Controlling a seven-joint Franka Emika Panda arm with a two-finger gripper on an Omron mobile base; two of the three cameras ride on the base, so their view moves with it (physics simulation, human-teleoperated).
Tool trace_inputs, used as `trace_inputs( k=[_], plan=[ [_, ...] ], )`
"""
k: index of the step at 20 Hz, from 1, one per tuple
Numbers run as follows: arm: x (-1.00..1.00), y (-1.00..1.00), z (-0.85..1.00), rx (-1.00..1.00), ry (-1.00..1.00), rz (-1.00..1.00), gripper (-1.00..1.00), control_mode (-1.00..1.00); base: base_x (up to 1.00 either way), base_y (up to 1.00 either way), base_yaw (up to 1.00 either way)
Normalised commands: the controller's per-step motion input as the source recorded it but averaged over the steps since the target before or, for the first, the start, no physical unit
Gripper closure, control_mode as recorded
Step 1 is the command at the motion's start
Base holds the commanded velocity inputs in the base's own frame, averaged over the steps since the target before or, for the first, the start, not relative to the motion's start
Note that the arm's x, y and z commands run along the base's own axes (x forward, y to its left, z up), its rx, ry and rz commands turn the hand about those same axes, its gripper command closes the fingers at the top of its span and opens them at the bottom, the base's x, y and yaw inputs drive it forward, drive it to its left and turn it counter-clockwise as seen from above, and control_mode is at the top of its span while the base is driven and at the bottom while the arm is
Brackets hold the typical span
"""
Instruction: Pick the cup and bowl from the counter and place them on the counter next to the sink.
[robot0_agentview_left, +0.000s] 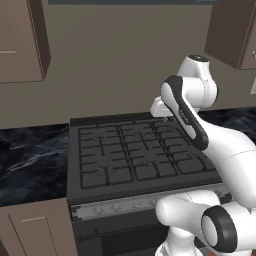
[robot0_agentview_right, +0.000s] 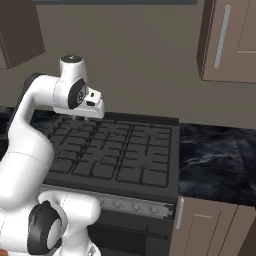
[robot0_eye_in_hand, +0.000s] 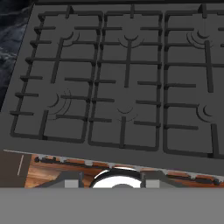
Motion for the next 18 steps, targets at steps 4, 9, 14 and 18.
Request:
trace_inputs(
  k=[4, 9, 14, 18],
  plan=[
    [-0.02, 0.00, -0.02, 0.00, 0.00, 0.00, -1.00, -1.00, 0.00, 0.00, 0.00],
    [-0.02, 0.00, 0.00, 0.00, 0.00, 0.00, -1.00, 1.00, -0.03, 0.00, 0.00],
    [0.00, 0.00, 0.00, 0.00, 0.00, 0.00, -1.00, 1.00, -0.47, 0.00, 0.07],
    [0.00, 0.00, 0.00, 0.00, 0.00, 0.00, -1.00, 1.00, -0.51, 0.01, 0.10]
  ],
)
